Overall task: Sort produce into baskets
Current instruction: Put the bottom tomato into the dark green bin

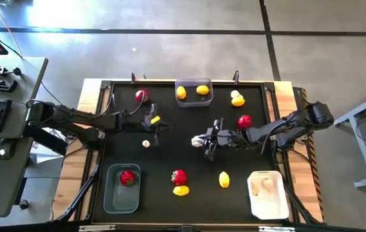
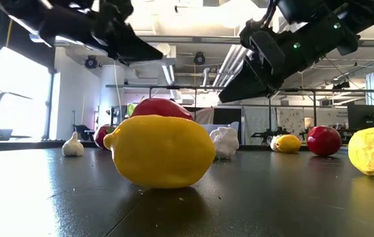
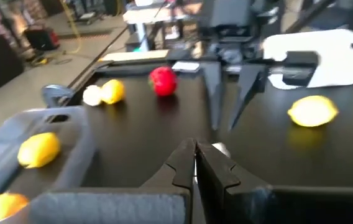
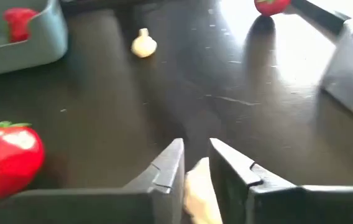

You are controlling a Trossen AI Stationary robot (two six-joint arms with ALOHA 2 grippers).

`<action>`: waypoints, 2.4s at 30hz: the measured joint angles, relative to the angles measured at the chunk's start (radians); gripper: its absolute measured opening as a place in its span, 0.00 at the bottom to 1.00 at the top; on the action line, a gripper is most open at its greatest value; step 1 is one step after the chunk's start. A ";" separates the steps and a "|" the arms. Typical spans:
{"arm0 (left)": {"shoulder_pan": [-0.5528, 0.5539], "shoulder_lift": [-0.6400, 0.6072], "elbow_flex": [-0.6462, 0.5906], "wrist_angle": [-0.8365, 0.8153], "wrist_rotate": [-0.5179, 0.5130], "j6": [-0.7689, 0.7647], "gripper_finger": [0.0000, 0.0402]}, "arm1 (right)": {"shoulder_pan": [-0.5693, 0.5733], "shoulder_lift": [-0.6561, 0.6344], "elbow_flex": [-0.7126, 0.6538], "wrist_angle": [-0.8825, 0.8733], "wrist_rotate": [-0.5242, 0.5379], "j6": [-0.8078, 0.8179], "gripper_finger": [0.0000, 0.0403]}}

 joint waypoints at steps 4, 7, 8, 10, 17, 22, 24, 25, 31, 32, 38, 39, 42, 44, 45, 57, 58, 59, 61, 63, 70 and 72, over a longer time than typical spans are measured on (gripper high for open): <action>-0.081 -0.003 -0.014 0.029 -0.037 -0.002 0.00 | 0.057 0.046 0.000 0.067 -0.004 0.039 0.25; -0.130 -0.003 -0.014 0.075 -0.040 -0.006 0.00 | 0.118 0.086 0.012 0.107 -0.003 0.071 0.31; -0.145 -0.003 -0.014 0.099 -0.041 -0.014 0.00 | 0.144 0.102 0.021 0.114 -0.003 0.077 0.33; -0.177 -0.004 -0.014 0.147 -0.047 -0.017 0.00 | 0.199 0.135 0.044 0.116 0.002 0.098 0.37; -0.242 -0.003 -0.014 0.154 -0.094 0.033 0.00 | 0.340 0.286 0.181 0.116 0.011 0.158 0.49; -0.246 0.000 -0.014 0.159 -0.136 0.028 0.00 | 0.368 0.405 0.296 0.112 0.012 0.157 0.52; -0.246 0.000 -0.014 0.160 -0.135 0.025 0.00 | 0.367 0.445 0.339 0.104 0.011 0.155 0.53; -0.246 0.000 -0.014 0.160 -0.135 0.025 0.00 | 0.367 0.462 0.357 0.092 0.011 0.155 0.53; -0.245 0.000 -0.014 0.159 -0.135 0.019 0.00 | 0.367 0.531 0.445 0.040 0.006 0.155 0.53; -0.245 0.000 -0.014 0.159 -0.135 0.017 0.00 | 0.367 0.535 0.449 0.038 0.005 0.155 0.53; -0.245 0.000 -0.014 0.158 -0.135 0.017 0.00 | 0.367 0.542 0.455 0.029 -0.028 0.183 0.53; -0.245 0.000 -0.014 0.158 -0.135 0.017 0.00 | 0.367 0.542 0.455 0.027 -0.033 0.188 0.53; -0.245 0.000 -0.014 0.158 -0.135 0.017 0.00 | 0.366 0.542 0.455 0.023 -0.043 0.189 0.53; -0.245 0.000 -0.014 0.158 -0.135 0.017 0.00 | 0.365 0.542 0.455 0.018 -0.045 0.189 0.53; -0.245 0.000 -0.014 0.158 -0.135 0.017 0.00 | 0.364 0.542 0.455 0.018 -0.046 0.185 0.53; -0.245 0.000 -0.014 0.153 -0.135 0.017 0.00 | 0.365 0.530 0.454 0.004 0.004 0.158 0.53; -0.245 0.000 -0.014 0.152 -0.135 0.017 0.00 | 0.365 0.530 0.453 0.004 0.007 0.161 0.53; -0.245 0.000 -0.014 0.152 -0.135 0.017 0.00 | 0.365 0.530 0.453 0.004 0.011 0.162 0.53; -0.245 0.000 -0.014 0.152 -0.135 0.017 0.00 | 0.365 0.530 0.453 0.002 0.013 0.163 0.53; -0.245 0.000 -0.014 0.152 -0.135 0.018 0.00 | 0.365 0.530 0.453 0.001 0.013 0.162 0.53; -0.263 -0.003 -0.014 0.150 -0.147 0.021 0.00 | 0.344 0.476 0.452 -0.098 0.014 0.075 0.52; -0.283 -0.013 -0.014 0.151 -0.164 0.034 0.00 | 0.335 0.438 0.451 -0.168 0.032 0.076 0.48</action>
